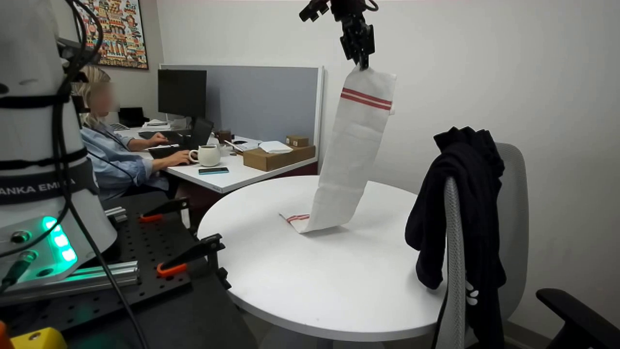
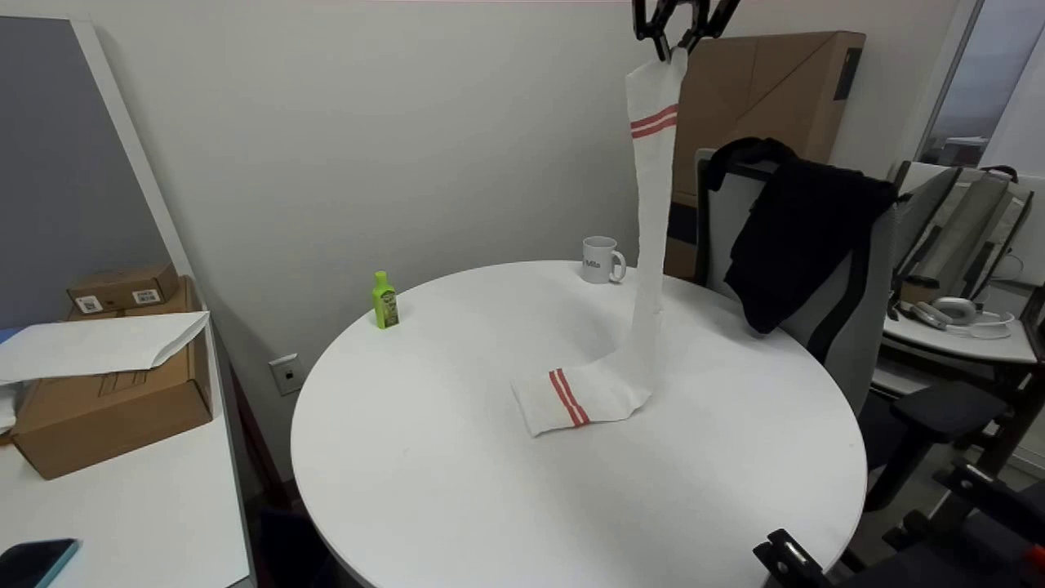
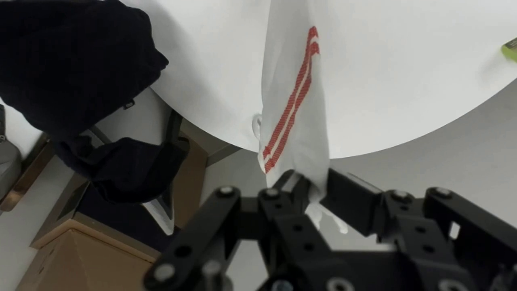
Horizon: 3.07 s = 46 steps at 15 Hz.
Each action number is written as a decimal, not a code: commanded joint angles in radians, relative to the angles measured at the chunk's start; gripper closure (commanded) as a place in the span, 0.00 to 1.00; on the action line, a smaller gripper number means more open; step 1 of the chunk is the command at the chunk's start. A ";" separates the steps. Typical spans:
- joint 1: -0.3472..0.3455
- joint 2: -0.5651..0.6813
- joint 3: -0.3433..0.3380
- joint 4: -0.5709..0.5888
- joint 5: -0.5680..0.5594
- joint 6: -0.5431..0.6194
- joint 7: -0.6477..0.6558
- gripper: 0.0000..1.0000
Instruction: Fold the white towel in a zigzag pattern
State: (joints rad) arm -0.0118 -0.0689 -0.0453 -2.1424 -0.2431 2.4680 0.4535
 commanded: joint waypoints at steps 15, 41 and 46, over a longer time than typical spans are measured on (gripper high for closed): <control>0.103 0.103 0.173 0.057 0.031 0.012 -0.014 0.97; 0.230 0.302 0.104 0.031 0.017 0.180 0.134 0.97; 0.229 0.326 0.059 -0.032 0.021 0.213 0.129 0.97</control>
State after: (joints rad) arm 0.2130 0.2590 0.0386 -2.1421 -0.2320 2.6570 0.5711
